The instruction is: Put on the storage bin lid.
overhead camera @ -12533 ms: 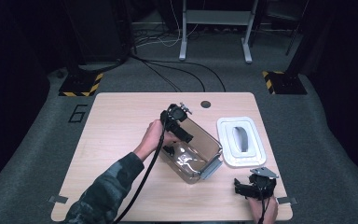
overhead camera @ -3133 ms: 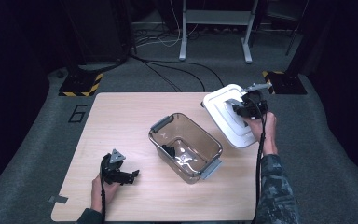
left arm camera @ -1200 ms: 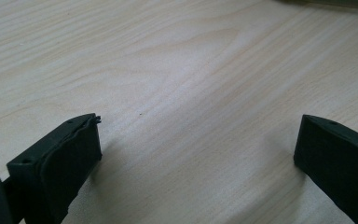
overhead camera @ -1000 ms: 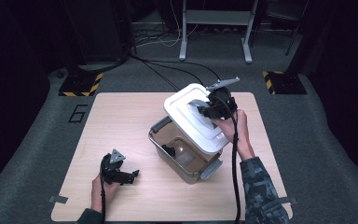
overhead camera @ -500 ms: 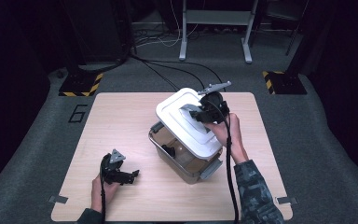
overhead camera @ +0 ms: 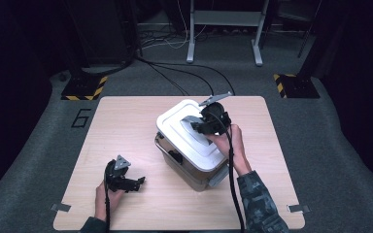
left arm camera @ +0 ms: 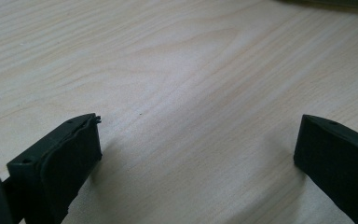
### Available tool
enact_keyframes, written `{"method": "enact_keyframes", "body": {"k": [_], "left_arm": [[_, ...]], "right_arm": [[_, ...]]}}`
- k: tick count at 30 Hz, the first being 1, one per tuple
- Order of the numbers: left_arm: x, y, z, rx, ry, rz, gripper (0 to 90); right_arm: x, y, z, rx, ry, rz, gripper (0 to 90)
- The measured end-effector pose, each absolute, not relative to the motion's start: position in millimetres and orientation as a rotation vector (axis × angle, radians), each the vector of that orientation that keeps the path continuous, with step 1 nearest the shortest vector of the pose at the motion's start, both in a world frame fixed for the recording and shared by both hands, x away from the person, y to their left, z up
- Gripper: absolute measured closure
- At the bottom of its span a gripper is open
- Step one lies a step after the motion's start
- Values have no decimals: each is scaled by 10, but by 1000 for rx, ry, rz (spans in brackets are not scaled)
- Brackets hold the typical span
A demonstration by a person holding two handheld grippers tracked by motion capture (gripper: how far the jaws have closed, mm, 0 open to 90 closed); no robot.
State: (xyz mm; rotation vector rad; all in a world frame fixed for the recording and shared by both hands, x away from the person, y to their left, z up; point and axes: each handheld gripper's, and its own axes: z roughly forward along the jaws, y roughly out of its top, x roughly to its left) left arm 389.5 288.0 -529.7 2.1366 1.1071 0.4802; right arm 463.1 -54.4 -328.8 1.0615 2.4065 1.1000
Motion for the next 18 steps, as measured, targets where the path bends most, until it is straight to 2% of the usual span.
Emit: {"method": "enact_keyframes", "body": {"k": [18], "left_arm": [[3897, 2887, -5293, 2148, 1101, 476, 2]], "right_arm": [[4561, -415, -3537, 1103, 2473, 1012, 669]]}}
